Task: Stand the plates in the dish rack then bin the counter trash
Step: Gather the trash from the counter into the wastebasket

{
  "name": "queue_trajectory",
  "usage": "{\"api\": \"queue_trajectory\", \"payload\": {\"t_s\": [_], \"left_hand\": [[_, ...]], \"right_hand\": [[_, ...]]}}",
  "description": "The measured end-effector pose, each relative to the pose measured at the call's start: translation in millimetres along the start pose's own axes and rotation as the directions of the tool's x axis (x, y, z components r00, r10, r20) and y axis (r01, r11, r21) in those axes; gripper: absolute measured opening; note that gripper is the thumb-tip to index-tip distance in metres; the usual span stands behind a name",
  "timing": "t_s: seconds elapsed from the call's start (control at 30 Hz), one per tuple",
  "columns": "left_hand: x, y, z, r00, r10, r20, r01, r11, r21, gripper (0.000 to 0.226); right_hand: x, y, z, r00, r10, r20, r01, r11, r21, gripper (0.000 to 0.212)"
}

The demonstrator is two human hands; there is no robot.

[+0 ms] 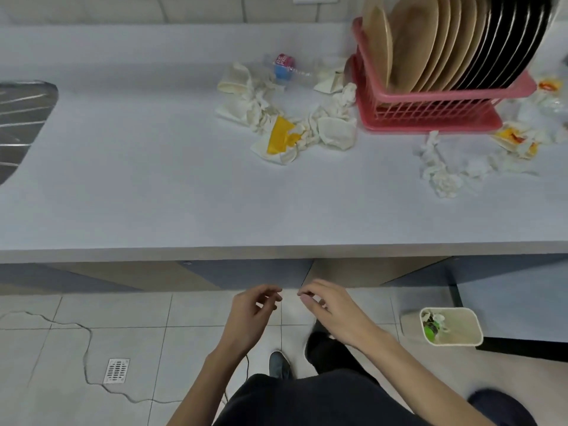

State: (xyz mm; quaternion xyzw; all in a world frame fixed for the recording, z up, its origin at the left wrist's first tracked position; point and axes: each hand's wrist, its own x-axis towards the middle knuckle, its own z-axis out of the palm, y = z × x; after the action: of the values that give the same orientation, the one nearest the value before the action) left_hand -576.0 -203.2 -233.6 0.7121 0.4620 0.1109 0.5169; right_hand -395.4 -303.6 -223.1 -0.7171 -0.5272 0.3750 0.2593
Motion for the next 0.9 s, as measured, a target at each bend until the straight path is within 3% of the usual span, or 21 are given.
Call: {"api": "queue_trajectory", "payload": {"t_s": [0.13, 0.37, 0.9], "left_hand": [[24.9, 30.6, -11.5, 0.999, -0.018, -0.049, 0.012, 0.994, -0.104, 0.023], [100.9, 96.9, -38.6, 0.983, 0.070, -0.172, -0.087, 0.992, -0.092, 0.026], [238.2, 157.2, -118.2, 0.910, 0.179, -0.373, -0.186, 0.982, 0.019, 0.026]], "right_hand": [[31.3, -9.4, -33.9, 0.996, -0.057, -0.065, 0.062, 0.996, 0.071, 0.021], [109.9, -15.1, -107.7, 0.990, -0.111, -0.083, 0.122, 0.981, 0.153, 0.024], [258.4, -47.0, -192.7, 0.936, -0.329, -0.125, 0.330, 0.944, -0.017, 0.015]]}}
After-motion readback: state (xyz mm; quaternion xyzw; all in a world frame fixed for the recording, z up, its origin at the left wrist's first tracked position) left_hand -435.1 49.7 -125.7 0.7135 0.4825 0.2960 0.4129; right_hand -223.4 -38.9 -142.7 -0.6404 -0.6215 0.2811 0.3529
